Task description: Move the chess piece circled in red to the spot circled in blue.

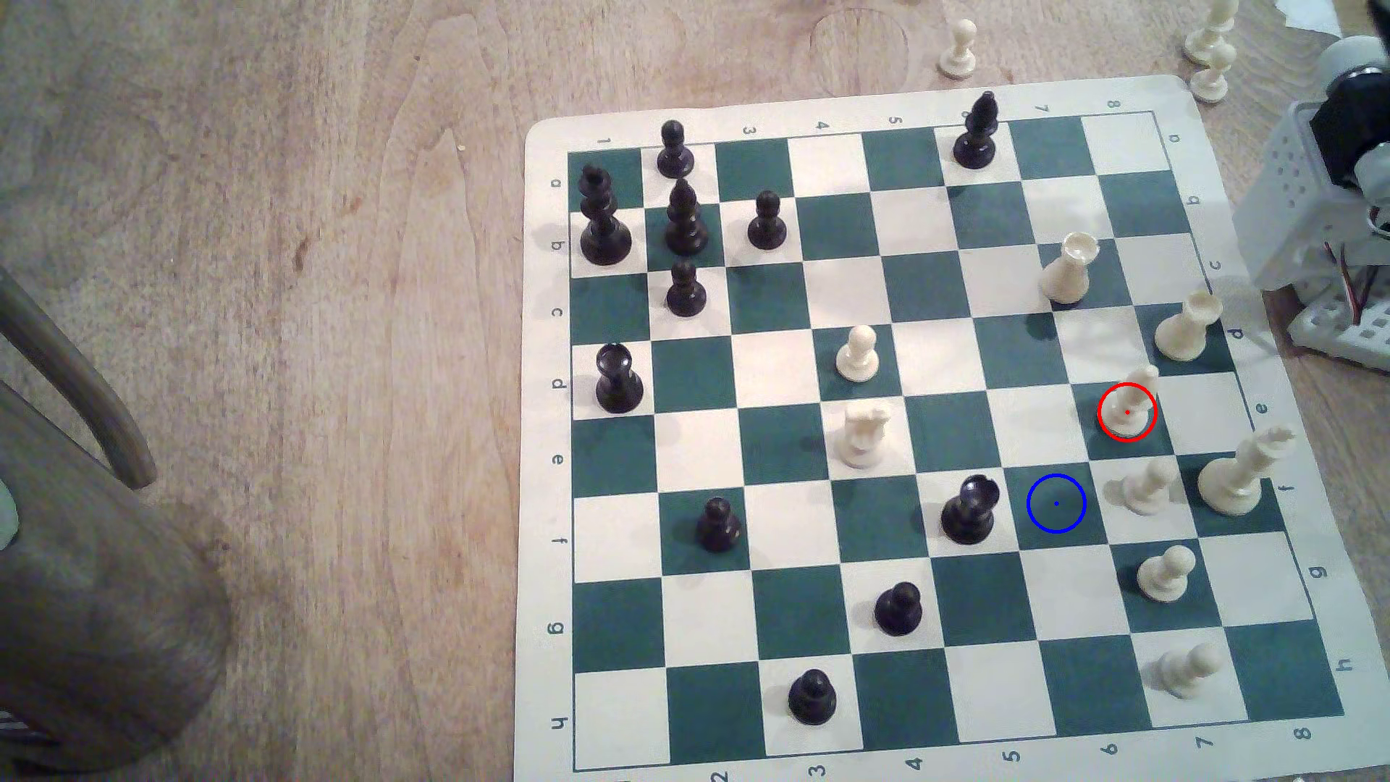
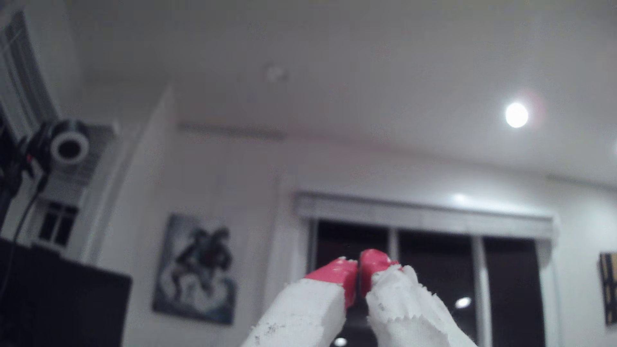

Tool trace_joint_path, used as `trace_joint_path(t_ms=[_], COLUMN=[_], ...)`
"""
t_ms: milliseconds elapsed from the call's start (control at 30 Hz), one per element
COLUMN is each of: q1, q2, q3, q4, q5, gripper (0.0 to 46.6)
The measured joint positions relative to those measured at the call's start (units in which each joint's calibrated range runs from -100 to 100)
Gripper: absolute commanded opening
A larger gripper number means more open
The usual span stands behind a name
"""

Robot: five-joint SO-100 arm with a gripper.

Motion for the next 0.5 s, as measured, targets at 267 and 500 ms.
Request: trace_joint_path(t_ms=[267,500], q1=[2.29,5.6], q2=[0.25,0.08], q3=[-14.46,-22.23], q4=[30.68,44.62], q5=[0.1,0.15], gripper=[0.2,0.5])
